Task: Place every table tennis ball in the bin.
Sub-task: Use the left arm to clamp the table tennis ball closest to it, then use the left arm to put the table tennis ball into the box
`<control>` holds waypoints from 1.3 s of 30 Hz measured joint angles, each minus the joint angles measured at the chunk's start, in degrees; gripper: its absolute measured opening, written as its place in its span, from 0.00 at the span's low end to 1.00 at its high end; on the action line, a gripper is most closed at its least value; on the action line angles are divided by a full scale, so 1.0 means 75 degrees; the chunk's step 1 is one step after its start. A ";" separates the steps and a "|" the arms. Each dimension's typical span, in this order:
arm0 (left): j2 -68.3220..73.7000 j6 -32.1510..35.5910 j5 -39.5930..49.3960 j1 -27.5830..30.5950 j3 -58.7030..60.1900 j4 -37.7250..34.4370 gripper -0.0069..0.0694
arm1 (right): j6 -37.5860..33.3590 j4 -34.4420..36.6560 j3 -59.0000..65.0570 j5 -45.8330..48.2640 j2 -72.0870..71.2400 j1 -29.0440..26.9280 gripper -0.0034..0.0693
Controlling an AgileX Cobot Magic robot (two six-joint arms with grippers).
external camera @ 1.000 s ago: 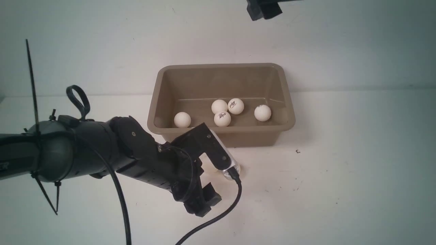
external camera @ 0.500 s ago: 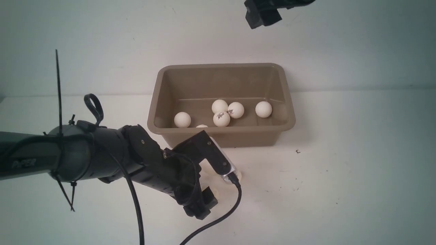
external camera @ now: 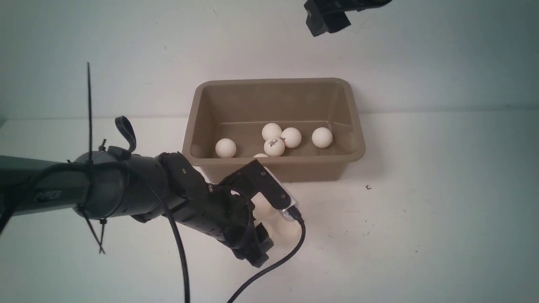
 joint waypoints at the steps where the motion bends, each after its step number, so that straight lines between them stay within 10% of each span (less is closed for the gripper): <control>1: -0.0011 -0.0180 -0.0052 0.0057 -0.0179 0.0148 0.55 | 0.0000 0.0125 0.0208 0.0000 -0.0051 0.0000 0.82; 19: 0.4286 -0.3319 0.2680 0.0831 -0.5839 0.4046 0.56 | -0.0769 0.1328 0.4395 -0.0077 -0.2082 0.0000 0.65; 30: 0.4409 -0.3598 0.2594 0.0896 -0.6208 0.4348 0.85 | -0.0801 0.1242 0.4579 -0.0077 -0.2745 0.0000 0.65; 39: 0.2476 -0.4068 0.3669 0.2500 -0.6191 0.3634 0.39 | -0.0905 0.1390 0.4593 -0.0587 -0.2631 0.0000 0.65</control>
